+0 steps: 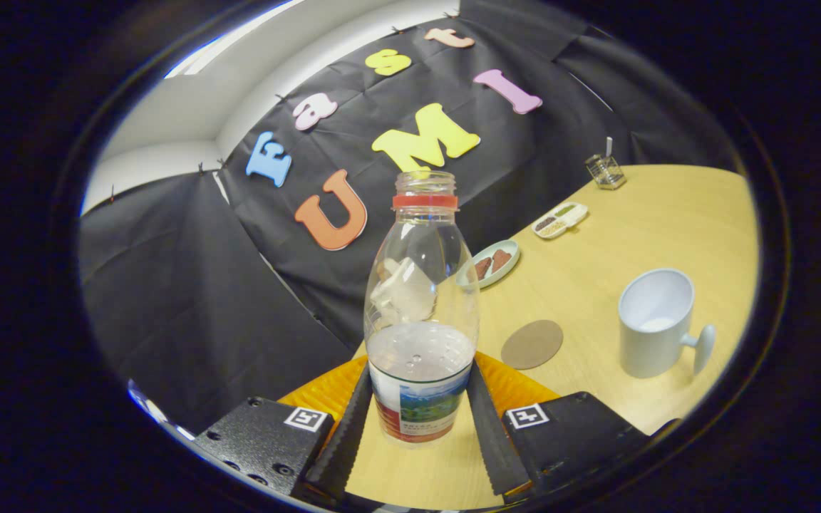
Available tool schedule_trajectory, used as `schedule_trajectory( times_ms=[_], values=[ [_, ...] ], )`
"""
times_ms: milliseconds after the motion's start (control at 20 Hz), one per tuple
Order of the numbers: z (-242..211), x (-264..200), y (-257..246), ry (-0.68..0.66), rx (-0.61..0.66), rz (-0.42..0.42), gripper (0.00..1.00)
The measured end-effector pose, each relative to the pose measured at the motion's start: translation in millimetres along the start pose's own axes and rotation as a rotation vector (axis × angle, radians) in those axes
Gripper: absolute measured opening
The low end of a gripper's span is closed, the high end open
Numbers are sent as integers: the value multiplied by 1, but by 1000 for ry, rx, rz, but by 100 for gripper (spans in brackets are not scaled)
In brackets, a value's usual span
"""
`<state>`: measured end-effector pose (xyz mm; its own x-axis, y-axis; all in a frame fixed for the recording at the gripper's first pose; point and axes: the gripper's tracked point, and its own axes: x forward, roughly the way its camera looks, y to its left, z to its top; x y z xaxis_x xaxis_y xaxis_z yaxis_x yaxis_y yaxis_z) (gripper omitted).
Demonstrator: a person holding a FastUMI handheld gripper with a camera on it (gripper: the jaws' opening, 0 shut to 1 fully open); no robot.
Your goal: Take the bottle from table, then pour the juice into the cup, finally place the bottle on the coaster
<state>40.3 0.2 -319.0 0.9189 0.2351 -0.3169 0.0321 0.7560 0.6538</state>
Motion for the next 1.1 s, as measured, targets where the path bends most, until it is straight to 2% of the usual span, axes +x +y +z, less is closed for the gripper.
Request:
schedule_trajectory(
  times_ms=[200,400,650,1100],
  values=[
    [11,-2,0,-39,283,81,76],
    [19,-1,-8,-82,474,99,76],
    [25,-2,-11,-116,632,90,76],
    [24,-1,-13,-115,788,85,76]
  ],
)
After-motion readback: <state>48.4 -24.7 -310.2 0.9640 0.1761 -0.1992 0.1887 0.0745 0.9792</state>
